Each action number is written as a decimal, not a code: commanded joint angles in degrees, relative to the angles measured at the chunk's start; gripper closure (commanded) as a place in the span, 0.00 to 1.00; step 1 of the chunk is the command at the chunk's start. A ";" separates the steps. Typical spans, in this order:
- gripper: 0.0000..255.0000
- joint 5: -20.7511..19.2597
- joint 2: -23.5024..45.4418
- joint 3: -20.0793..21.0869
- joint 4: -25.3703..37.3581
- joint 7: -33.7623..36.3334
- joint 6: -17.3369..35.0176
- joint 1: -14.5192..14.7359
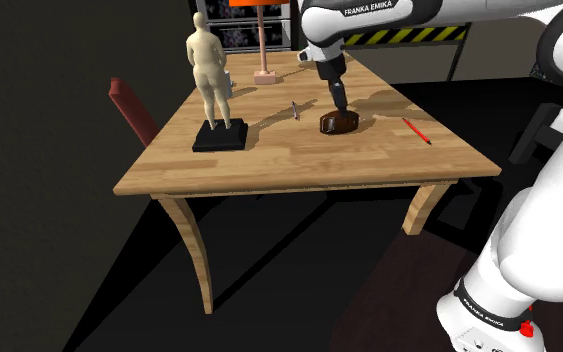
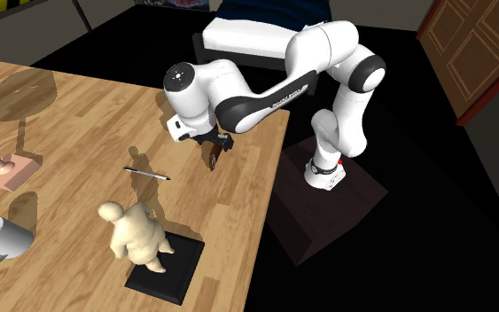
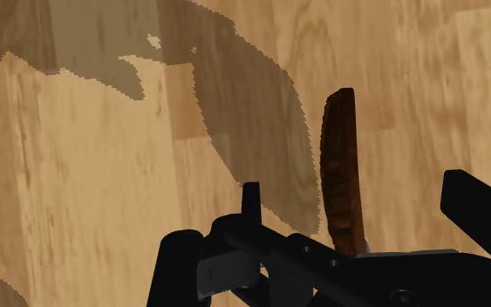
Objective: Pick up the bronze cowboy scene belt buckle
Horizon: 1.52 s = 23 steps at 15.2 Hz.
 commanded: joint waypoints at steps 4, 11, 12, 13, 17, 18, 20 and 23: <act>0.00 -0.08 0.10 -0.06 -3.37 0.46 3.43 -0.06; 1.00 -0.09 0.09 -0.08 -3.81 0.54 3.86 -0.07; 1.00 -0.09 0.09 -0.08 -3.81 0.54 3.86 -0.07; 1.00 -0.09 0.09 -0.07 -3.80 0.55 3.85 -0.07; 1.00 -0.09 0.08 -0.07 -3.82 0.55 3.86 -0.07; 1.00 -0.08 0.10 -0.06 -3.04 0.39 3.11 -0.05; 1.00 -0.07 0.20 -0.03 -1.40 0.05 1.60 -0.03; 1.00 -0.06 0.44 0.01 1.18 -0.46 -0.68 0.01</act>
